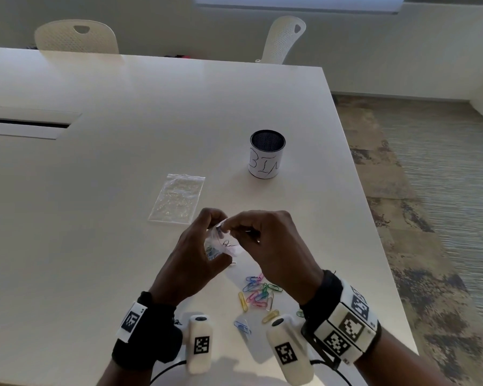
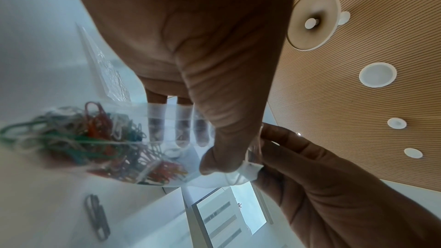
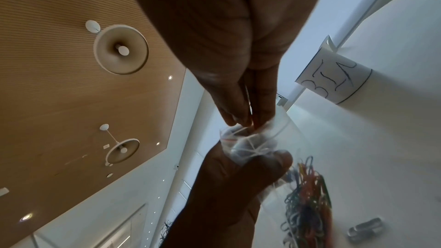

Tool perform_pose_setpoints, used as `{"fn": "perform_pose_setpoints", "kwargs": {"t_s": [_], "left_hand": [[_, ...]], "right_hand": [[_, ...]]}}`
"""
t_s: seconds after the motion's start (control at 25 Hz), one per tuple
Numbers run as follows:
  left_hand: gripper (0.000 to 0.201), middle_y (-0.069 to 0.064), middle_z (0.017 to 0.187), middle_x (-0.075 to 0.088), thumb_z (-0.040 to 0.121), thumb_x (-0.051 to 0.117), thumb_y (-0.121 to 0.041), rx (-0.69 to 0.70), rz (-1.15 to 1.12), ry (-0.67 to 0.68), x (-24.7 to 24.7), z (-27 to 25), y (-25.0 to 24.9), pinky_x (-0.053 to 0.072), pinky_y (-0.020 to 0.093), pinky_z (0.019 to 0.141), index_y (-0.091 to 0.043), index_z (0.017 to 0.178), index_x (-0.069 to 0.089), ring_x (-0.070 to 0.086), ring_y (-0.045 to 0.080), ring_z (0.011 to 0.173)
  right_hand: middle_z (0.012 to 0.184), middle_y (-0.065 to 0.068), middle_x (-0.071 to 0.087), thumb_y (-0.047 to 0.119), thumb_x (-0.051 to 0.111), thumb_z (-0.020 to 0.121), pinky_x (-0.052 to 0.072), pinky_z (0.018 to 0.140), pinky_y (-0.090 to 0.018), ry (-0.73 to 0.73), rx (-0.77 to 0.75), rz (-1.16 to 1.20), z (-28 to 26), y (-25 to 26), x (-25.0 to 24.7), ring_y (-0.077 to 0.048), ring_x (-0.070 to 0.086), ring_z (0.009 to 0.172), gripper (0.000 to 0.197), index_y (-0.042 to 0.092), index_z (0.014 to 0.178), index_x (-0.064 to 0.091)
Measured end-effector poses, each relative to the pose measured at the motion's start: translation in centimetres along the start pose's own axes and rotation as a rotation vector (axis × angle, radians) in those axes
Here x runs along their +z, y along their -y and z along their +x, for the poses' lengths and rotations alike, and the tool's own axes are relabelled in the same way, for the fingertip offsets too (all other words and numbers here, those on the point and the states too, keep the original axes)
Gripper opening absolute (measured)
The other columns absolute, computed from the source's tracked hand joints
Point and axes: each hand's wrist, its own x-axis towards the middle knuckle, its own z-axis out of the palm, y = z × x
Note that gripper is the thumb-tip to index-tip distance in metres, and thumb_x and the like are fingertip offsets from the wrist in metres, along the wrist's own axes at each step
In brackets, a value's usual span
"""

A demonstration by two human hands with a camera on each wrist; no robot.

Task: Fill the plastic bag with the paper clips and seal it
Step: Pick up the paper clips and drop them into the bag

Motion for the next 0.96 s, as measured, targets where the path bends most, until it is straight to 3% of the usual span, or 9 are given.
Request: {"fn": "perform_pose_setpoints", "kwargs": {"t_s": [0.16, 0.28, 0.36, 0.48, 0.64, 0.76, 0.96], "left_hand": [[0.058, -0.006, 0.107, 0.064, 0.077, 0.085, -0.003, 0.028, -0.008, 0.006, -0.1, 0.1, 0.2, 0.056, 0.016, 0.075, -0.025, 0.118, 0.051, 0.067, 0.015, 0.099], [0.056, -0.007, 0.108, 0.064, 0.078, 0.084, -0.001, 0.045, -0.003, -0.022, -0.3, 0.0, 0.5, 0.052, 0.011, 0.08, -0.023, 0.118, 0.052, 0.066, 0.013, 0.1], [0.052, -0.008, 0.105, 0.064, 0.081, 0.085, -0.003, 0.058, -0.007, -0.052, -0.5, 0.0, 0.5, 0.05, 0.009, 0.08, -0.022, 0.117, 0.053, 0.065, 0.013, 0.098], [0.048, -0.009, 0.103, 0.063, 0.084, 0.086, -0.01, 0.072, -0.017, -0.086, -0.8, 0.0, 0.5, 0.049, 0.009, 0.08, -0.02, 0.116, 0.053, 0.065, 0.014, 0.096], [0.047, -0.01, 0.102, 0.063, 0.084, 0.087, -0.013, 0.075, -0.012, -0.096, -1.1, 0.0, 0.5, 0.051, 0.012, 0.082, -0.019, 0.117, 0.054, 0.066, 0.014, 0.097], [0.047, -0.008, 0.103, 0.063, 0.084, 0.087, -0.012, 0.075, -0.015, -0.091, -1.1, 0.0, 0.6, 0.052, 0.013, 0.082, -0.018, 0.117, 0.054, 0.066, 0.015, 0.097], [0.048, -0.007, 0.103, 0.063, 0.084, 0.087, -0.008, 0.077, -0.023, -0.076, -1.2, 0.0, 0.6, 0.055, 0.022, 0.082, -0.021, 0.116, 0.053, 0.066, 0.018, 0.096]], "right_hand": [[0.093, 0.0, 0.081, 0.004, 0.073, 0.093, 0.063, 0.076, -0.029, -0.041, -0.022, -0.005, 0.1, -0.2, -1.4, -0.006, 0.076, 0.082, 0.015, 0.011, 0.103, 0.08], [0.086, 0.003, 0.078, 0.003, 0.072, 0.092, 0.063, 0.076, -0.031, -0.122, 0.065, -0.021, 0.0, -1.7, -2.5, -0.006, 0.074, 0.077, 0.013, 0.012, 0.097, 0.078], [0.09, 0.002, 0.079, 0.004, 0.07, 0.093, 0.063, 0.079, -0.035, 0.026, 0.138, -0.111, -0.5, -2.8, -2.4, -0.009, 0.074, 0.079, 0.016, 0.015, 0.1, 0.079], [0.122, 0.0, 0.076, 0.0, 0.061, 0.097, 0.057, 0.098, -0.028, 0.409, 0.082, -0.238, -1.4, -3.1, -0.5, -0.01, 0.072, 0.105, 0.029, 0.015, 0.116, 0.077], [0.145, -0.004, 0.062, -0.007, 0.055, 0.097, 0.048, 0.112, -0.029, 0.573, -0.02, -0.339, -1.4, -3.1, 1.5, -0.016, 0.061, 0.13, 0.044, 0.011, 0.136, 0.066], [0.144, -0.005, 0.061, -0.004, 0.055, 0.098, 0.049, 0.11, -0.032, 0.615, -0.056, -0.386, -1.5, -3.5, 1.2, -0.018, 0.058, 0.131, 0.043, 0.011, 0.137, 0.064], [0.12, 0.003, 0.07, 0.014, 0.062, 0.098, 0.056, 0.093, -0.035, 0.682, -0.112, -0.451, -2.9, -3.6, -0.8, -0.013, 0.062, 0.107, 0.02, 0.016, 0.113, 0.075]]}}
